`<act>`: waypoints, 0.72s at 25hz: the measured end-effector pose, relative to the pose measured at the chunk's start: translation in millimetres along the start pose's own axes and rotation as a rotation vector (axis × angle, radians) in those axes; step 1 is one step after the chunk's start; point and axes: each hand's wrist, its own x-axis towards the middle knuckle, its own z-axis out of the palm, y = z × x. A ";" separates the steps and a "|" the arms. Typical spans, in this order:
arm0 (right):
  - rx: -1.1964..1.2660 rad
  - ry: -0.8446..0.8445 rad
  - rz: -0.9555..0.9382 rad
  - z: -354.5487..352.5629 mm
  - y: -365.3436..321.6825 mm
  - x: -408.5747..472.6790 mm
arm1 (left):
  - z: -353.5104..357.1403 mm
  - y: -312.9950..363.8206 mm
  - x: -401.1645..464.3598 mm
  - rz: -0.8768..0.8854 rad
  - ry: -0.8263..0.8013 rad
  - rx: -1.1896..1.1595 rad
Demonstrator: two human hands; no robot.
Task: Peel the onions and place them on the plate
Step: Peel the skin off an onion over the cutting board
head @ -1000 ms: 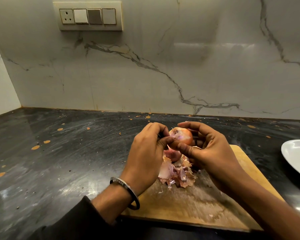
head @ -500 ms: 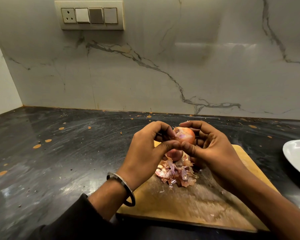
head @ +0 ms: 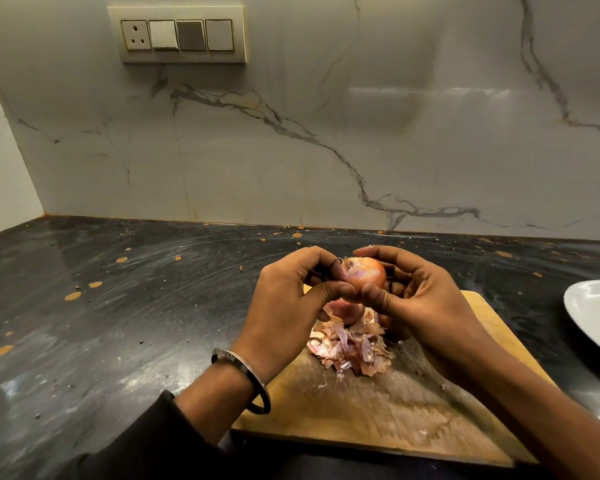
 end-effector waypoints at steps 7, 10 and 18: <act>0.002 0.038 0.000 0.6 1.3 0.2 | 2.5 -0.6 -0.1 0.066 0.034 0.089; -0.019 0.023 0.000 -0.4 1.7 -0.4 | 1.8 -0.4 -1.2 0.049 0.033 0.094; -0.039 0.011 -0.014 0.3 3.4 -0.3 | 2.2 0.9 -3.0 0.043 0.031 0.094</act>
